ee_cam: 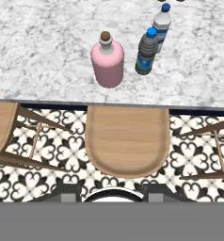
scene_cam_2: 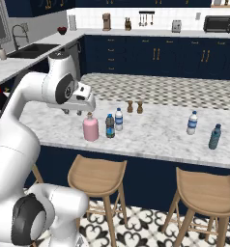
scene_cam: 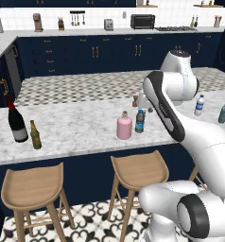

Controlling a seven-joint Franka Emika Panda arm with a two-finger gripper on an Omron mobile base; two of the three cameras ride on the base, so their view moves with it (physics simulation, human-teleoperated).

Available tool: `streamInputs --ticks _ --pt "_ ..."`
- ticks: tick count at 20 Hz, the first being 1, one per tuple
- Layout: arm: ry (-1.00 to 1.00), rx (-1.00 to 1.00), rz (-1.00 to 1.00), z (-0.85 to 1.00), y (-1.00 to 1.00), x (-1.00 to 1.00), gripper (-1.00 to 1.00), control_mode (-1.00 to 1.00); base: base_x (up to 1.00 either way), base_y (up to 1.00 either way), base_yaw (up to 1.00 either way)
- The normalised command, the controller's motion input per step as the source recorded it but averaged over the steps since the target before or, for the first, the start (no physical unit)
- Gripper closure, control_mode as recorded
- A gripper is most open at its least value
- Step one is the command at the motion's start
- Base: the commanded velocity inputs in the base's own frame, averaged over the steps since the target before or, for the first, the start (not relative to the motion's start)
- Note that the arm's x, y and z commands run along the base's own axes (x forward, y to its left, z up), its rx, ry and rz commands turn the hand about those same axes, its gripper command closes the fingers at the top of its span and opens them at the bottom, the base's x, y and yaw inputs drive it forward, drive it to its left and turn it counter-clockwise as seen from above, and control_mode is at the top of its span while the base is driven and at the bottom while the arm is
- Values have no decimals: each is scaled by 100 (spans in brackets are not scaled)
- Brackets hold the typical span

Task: Move the plastic bottles in the middle to the plastics group, and the glass bottles in the middle to the glass group.

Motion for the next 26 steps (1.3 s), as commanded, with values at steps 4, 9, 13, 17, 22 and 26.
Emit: streamInputs --ticks 4,9,13,17,22,26 --pt "3 0 0 0 3 11 -100 -100 0 0 0" --pt "2 0 2 -4 0 80 -100 -100 0 0 0" --pt "0 0 2 -14 0 81 -100 -100 0 0 0" --pt "-1 0 1 -23 9 56 -100 -100 0 0 0" --pt "-6 0 0 -38 28 43 -100 -100 0 0 0" --pt "-5 0 0 -35 27 56 -100 -100 0 0 0"
